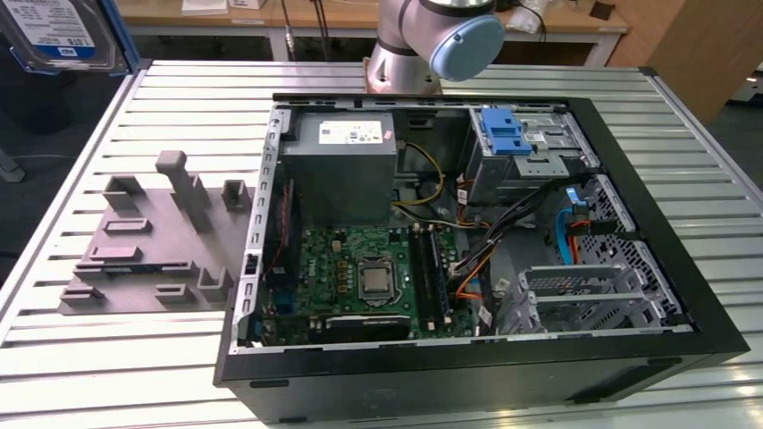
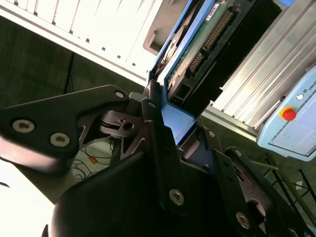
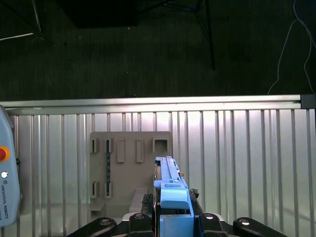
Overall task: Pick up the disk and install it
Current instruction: 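Pick up the disk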
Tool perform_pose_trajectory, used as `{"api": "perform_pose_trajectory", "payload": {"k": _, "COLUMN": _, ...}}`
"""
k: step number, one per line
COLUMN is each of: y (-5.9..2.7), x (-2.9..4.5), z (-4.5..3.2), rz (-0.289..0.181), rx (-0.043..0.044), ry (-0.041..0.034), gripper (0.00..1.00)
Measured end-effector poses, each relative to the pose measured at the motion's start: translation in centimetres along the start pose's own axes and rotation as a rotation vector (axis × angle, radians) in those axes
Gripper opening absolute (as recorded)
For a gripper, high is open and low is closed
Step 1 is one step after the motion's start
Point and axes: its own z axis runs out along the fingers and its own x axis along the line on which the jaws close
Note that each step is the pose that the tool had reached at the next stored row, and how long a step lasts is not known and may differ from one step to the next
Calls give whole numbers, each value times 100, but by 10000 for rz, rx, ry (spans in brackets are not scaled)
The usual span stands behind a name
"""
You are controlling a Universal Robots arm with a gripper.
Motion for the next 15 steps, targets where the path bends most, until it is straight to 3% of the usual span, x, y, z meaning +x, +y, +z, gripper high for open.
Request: {"api": "perform_pose_trajectory", "payload": {"k": 15, "y": -44, "x": -2, "z": -1, "rz": 1, "rx": 0, "ry": 0, "gripper": 36}}
